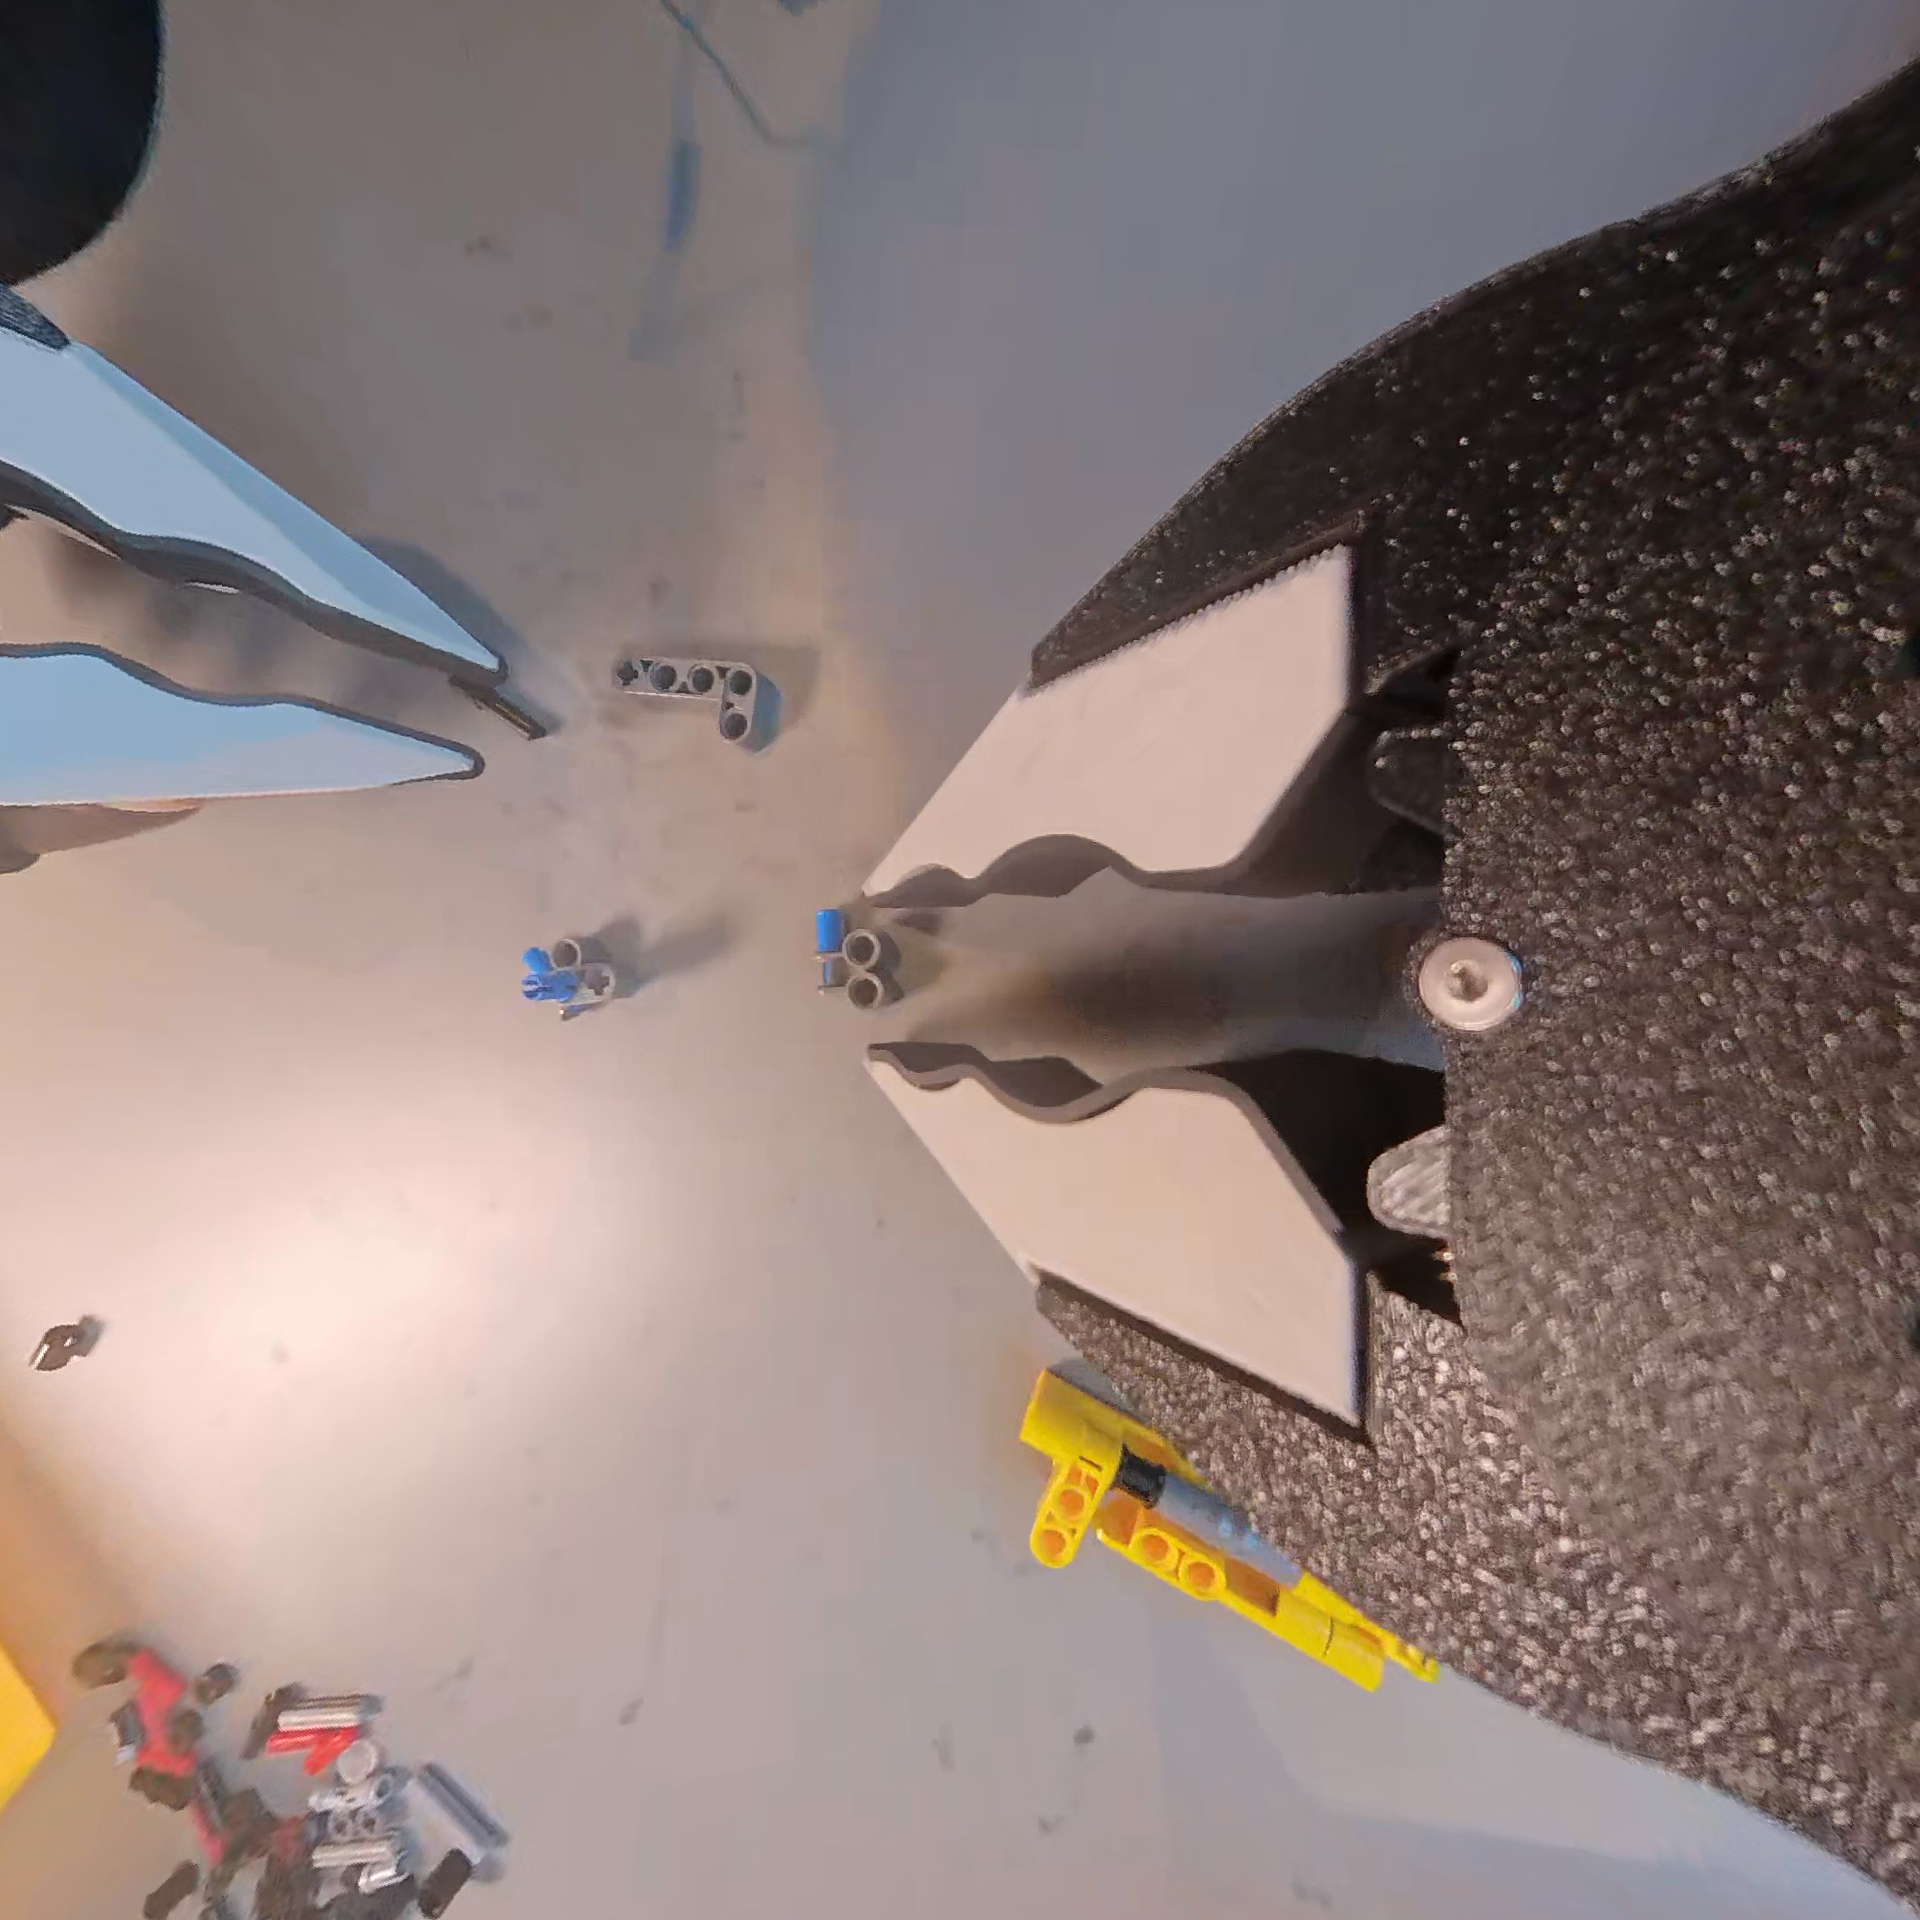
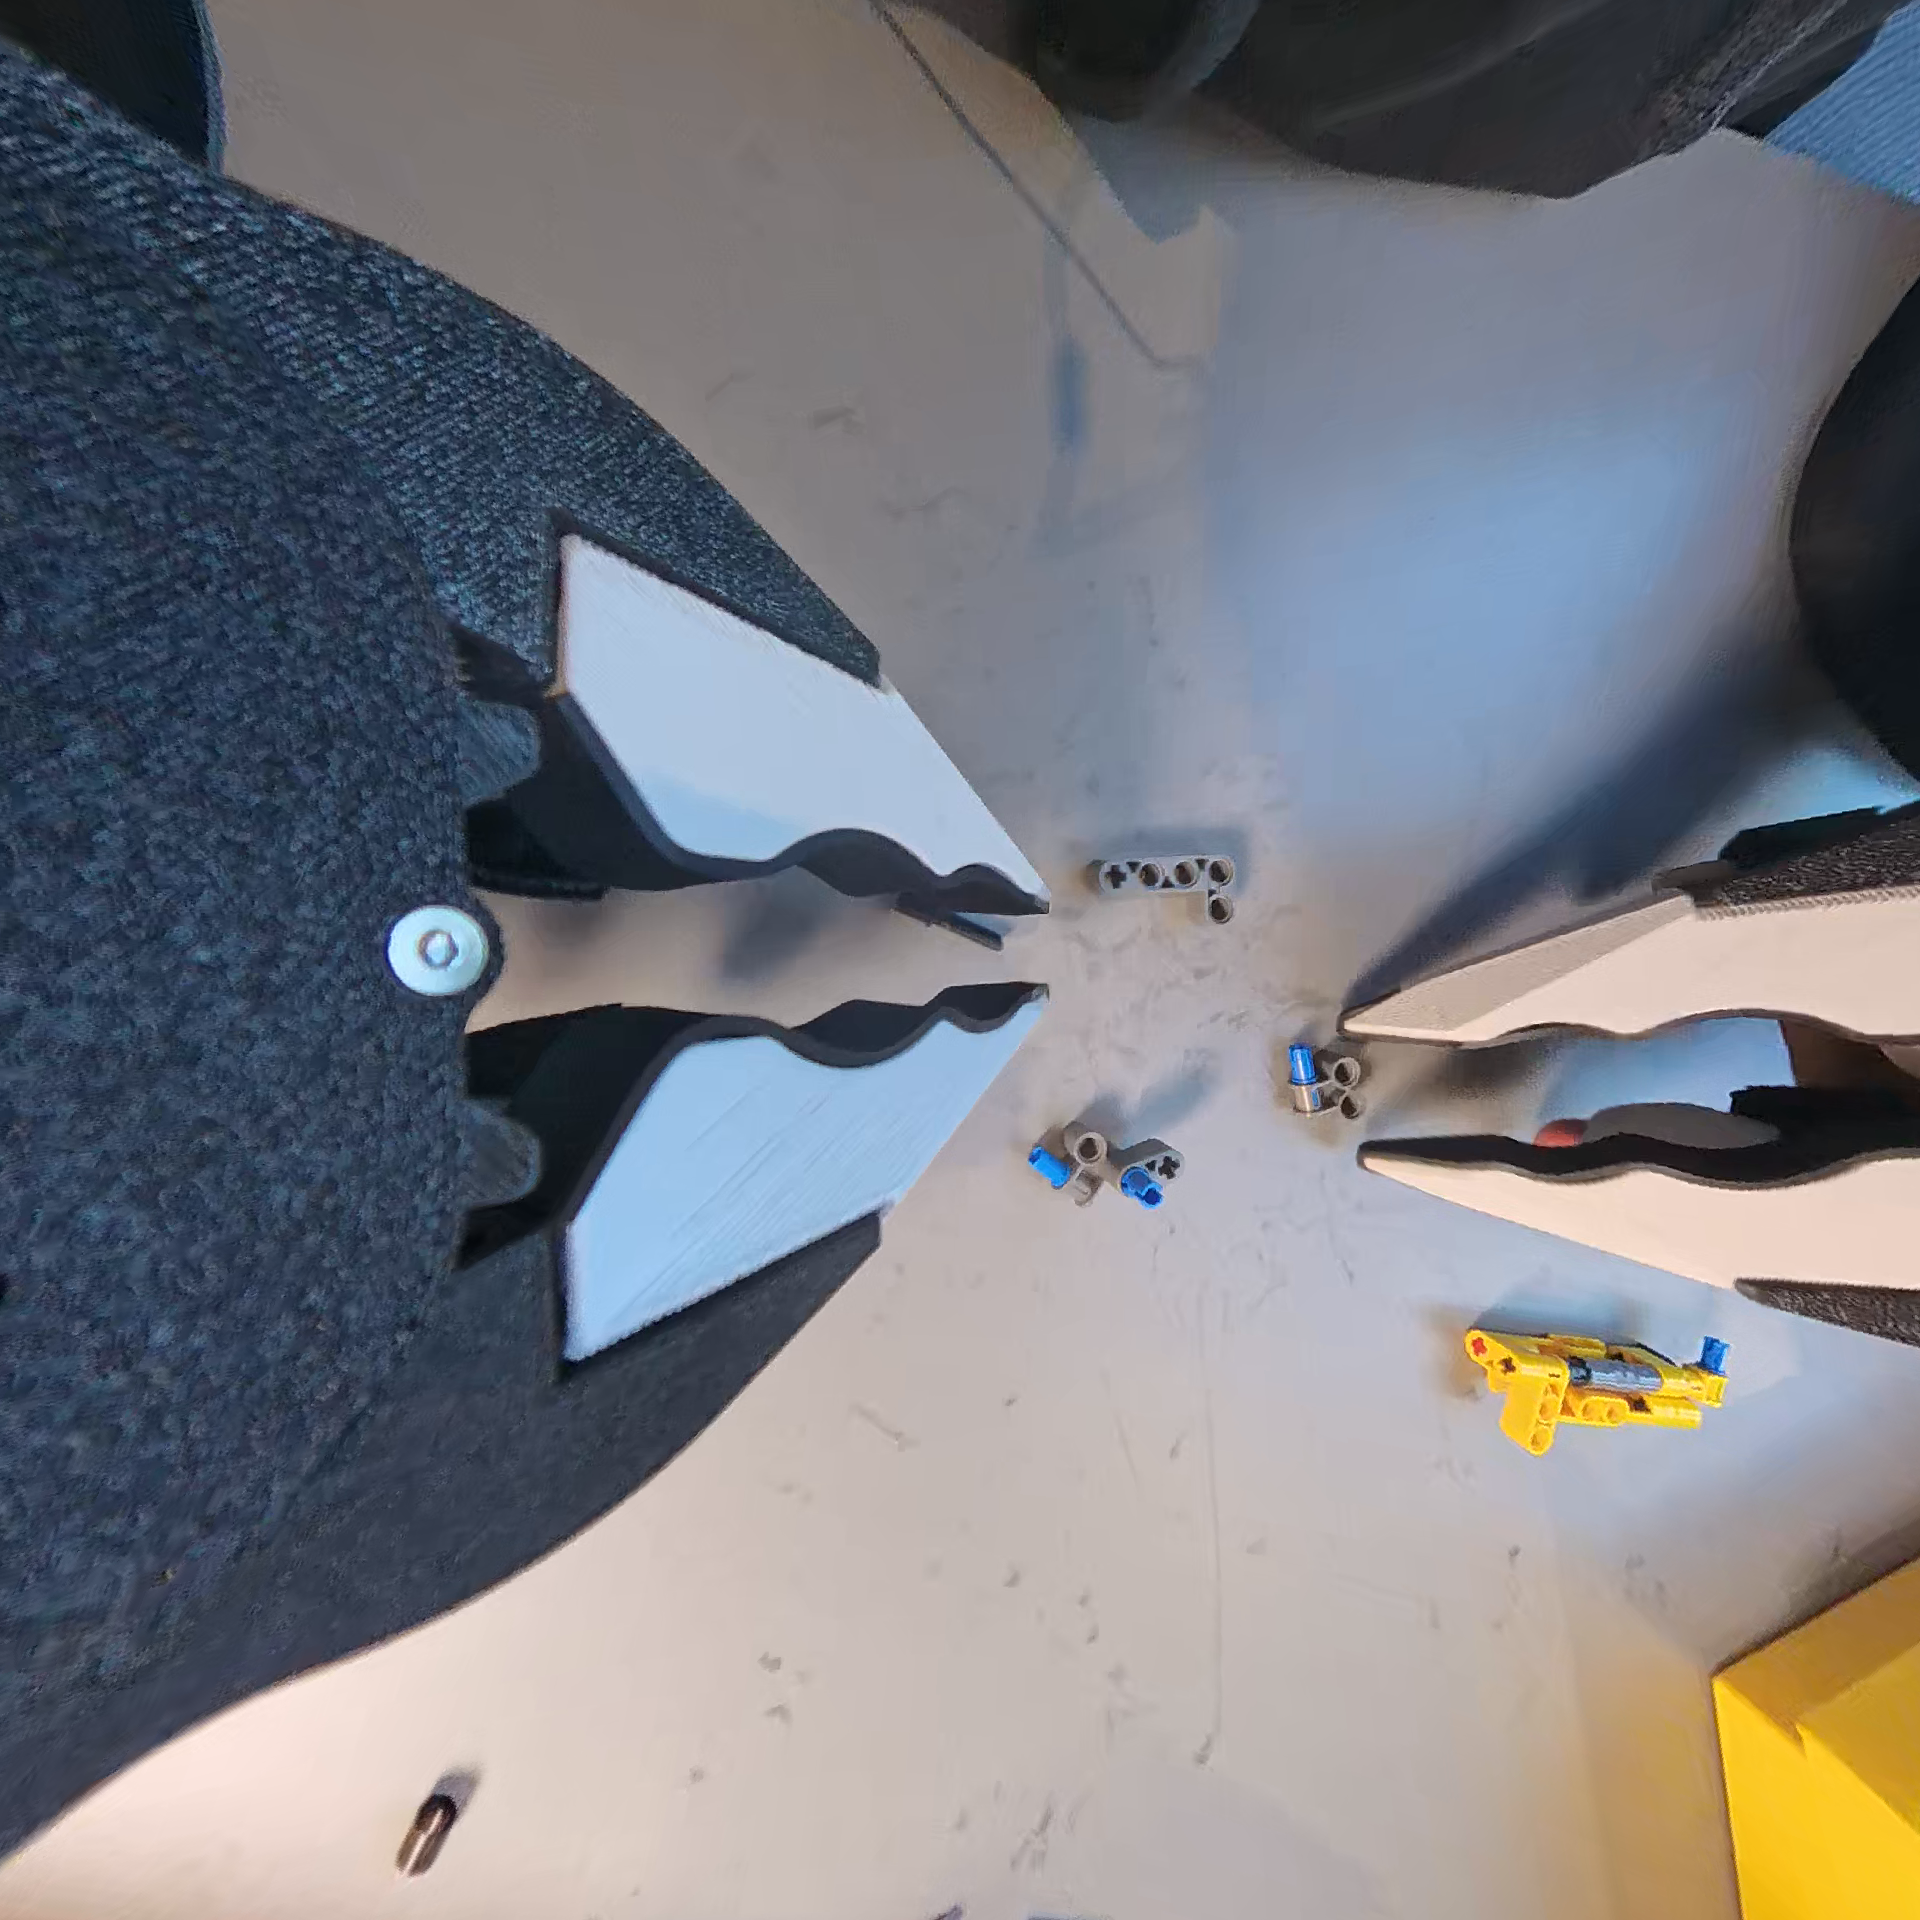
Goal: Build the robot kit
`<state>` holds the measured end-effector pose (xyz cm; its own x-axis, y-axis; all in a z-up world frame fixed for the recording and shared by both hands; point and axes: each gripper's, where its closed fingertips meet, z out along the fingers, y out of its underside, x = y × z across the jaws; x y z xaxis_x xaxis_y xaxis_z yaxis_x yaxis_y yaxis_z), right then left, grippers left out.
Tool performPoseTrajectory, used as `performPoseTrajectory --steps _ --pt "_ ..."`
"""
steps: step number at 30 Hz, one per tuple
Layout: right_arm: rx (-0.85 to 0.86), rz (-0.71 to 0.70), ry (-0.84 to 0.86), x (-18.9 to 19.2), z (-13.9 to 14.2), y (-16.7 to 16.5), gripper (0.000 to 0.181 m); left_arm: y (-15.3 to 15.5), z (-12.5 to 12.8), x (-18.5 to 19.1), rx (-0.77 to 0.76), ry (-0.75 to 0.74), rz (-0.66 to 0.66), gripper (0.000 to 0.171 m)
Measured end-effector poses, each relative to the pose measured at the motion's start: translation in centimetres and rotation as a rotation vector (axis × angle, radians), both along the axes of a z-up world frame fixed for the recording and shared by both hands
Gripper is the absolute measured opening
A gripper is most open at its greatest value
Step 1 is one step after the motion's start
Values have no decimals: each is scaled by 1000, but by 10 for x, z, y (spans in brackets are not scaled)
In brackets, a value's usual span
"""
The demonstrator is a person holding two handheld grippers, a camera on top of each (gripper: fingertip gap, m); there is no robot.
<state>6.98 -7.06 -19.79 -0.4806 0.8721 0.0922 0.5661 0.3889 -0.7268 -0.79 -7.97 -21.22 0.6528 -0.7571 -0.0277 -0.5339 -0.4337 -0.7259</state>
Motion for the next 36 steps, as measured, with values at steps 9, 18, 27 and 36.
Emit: performPoseTrajectory --steps 9,18,27,36 --pt "-18 -15 65 -7 9 1 15 5 16 21 69 -75 -29 15" --pt "-19 43 93 -7 15 -14 19 -9 24 72 82 -128 -150 14" --pt "-20 66 36 -3 4 -18 13 -11 15 75 63 -94 -157 14" --pt "-26 71 13 -1 -1 -18 11 -10 9 77 54 -64 -157 14"
